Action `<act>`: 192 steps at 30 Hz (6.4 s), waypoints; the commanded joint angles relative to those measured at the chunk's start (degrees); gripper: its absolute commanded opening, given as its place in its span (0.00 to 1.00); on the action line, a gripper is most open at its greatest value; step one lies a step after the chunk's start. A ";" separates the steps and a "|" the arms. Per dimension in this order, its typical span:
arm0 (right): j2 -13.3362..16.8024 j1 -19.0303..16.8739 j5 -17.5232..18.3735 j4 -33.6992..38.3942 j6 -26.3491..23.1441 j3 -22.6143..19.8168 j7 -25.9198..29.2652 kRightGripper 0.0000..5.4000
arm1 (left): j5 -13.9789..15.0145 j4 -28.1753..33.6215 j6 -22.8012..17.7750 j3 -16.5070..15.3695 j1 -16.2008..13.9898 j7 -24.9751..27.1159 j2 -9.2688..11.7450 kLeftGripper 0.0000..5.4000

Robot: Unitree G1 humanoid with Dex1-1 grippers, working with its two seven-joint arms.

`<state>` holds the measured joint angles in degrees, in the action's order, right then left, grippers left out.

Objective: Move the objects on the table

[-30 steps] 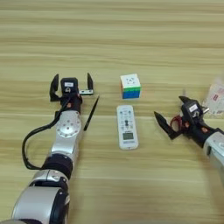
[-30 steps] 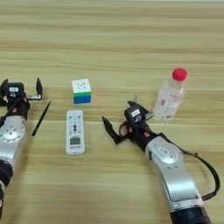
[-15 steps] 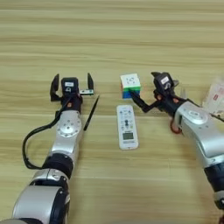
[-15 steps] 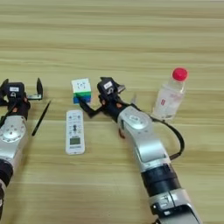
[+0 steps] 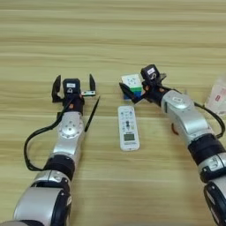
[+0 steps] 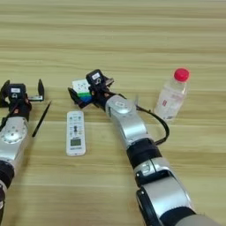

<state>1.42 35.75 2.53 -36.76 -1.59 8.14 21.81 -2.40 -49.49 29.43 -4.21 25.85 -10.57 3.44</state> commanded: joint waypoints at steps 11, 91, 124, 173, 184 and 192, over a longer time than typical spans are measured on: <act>-2.41 6.70 -1.51 -14.77 7.35 -1.84 -0.46 1.00 | -0.51 -0.06 -0.48 0.04 0.52 -0.26 -0.17 1.00; -2.44 4.24 -2.08 -14.69 8.04 -4.95 0.67 0.62 | -0.61 0.48 -0.68 0.09 0.32 -0.37 -0.40 1.00; 5.79 -11.61 7.13 47.08 -16.56 -8.59 0.34 0.62 | -0.46 -0.45 -0.59 -0.07 0.83 -0.13 -0.17 1.00; 26.37 -18.98 7.68 16.62 -9.69 -30.64 -5.78 0.62 | -0.39 -1.29 -0.17 -0.17 1.30 -0.18 0.22 1.00; 26.65 -17.61 7.20 6.09 -6.87 -29.00 -5.63 0.62 | -0.37 -1.17 -0.21 -0.21 1.24 -0.20 0.25 1.00; 26.67 -17.21 7.45 4.19 -5.71 -28.22 -5.58 0.62 | -0.35 -1.12 -0.26 -0.23 1.26 -0.17 0.30 1.00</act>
<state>27.28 18.04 10.10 -32.00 -7.00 -20.58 15.83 -2.36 -51.11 29.46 -4.29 26.90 -10.61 3.41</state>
